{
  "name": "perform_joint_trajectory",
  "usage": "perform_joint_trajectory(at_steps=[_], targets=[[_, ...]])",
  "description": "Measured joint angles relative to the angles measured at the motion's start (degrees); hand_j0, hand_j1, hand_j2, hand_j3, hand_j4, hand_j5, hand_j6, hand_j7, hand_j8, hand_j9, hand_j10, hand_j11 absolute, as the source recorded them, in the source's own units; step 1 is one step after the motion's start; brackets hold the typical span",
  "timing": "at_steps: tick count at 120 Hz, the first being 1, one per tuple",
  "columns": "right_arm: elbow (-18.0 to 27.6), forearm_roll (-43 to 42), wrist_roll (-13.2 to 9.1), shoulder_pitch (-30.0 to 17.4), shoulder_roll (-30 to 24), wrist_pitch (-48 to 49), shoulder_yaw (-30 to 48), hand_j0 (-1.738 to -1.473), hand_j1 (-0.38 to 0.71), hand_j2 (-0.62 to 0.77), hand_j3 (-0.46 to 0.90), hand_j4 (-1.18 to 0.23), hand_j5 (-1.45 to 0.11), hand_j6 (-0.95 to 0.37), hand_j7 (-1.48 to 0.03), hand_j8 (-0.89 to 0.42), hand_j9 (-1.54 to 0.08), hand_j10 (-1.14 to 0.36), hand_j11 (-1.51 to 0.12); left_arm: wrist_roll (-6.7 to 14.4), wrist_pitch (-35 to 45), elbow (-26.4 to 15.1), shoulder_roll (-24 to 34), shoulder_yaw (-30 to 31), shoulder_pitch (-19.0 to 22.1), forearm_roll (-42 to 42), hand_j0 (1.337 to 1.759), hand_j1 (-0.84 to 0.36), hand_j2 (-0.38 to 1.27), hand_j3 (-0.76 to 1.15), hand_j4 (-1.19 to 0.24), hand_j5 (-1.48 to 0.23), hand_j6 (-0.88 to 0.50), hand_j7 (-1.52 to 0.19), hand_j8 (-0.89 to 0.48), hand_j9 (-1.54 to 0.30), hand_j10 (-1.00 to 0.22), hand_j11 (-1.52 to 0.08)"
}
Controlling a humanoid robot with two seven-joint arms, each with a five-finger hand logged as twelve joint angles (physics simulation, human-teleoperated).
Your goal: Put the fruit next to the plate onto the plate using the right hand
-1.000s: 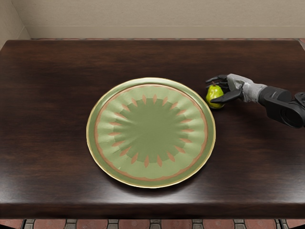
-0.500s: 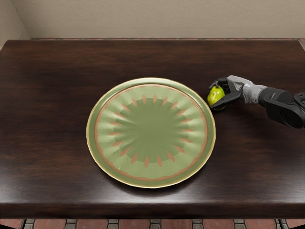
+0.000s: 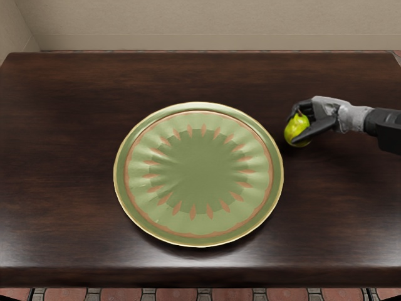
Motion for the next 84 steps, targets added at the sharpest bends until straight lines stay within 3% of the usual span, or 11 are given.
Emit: perform_joint_trajectory(at_steps=[27,53,70,84], targets=[[0.18,2.89,-0.05,2.05,-2.66,0.62,0.00,-1.651,0.12,0.16,0.00,-0.83,-1.07,-0.52,-1.07,-0.40,-1.06,-0.38,-1.08,0.00,0.00,0.00,0.00,0.00,0.01,0.00,1.658,0.35,0.00,0.00,0.00,0.00,0.00,0.00,0.00,0.00,0.00,0.00],[1.69,6.57,-0.25,3.13,-1.83,0.66,0.00,-1.651,0.12,0.16,0.00,-0.83,-1.06,-0.52,-1.06,-0.40,-1.06,-0.37,-1.08,0.00,0.00,0.00,0.00,0.00,0.03,0.00,1.658,0.35,0.00,0.00,0.00,0.00,0.00,0.00,0.00,0.00,0.00,0.00],[6.31,7.88,-0.49,3.50,-1.20,0.67,0.00,-1.650,0.11,0.15,0.00,-0.83,-1.06,-0.55,-1.06,-0.40,-1.06,-0.38,-1.08,0.00,0.01,0.00,0.00,0.01,0.05,0.00,1.658,0.35,0.00,0.00,0.00,0.00,0.00,0.00,0.00,0.00,0.00,0.00],[13.48,8.07,-0.63,3.75,-1.19,0.64,-0.01,-1.650,0.09,0.13,0.00,-0.83,-1.06,-0.57,-1.06,-0.42,-1.05,-0.39,-1.07,0.01,0.01,0.00,0.00,0.01,0.00,-0.01,1.658,0.35,0.00,0.00,0.00,0.00,0.00,0.00,0.00,0.00,0.00,0.00]])
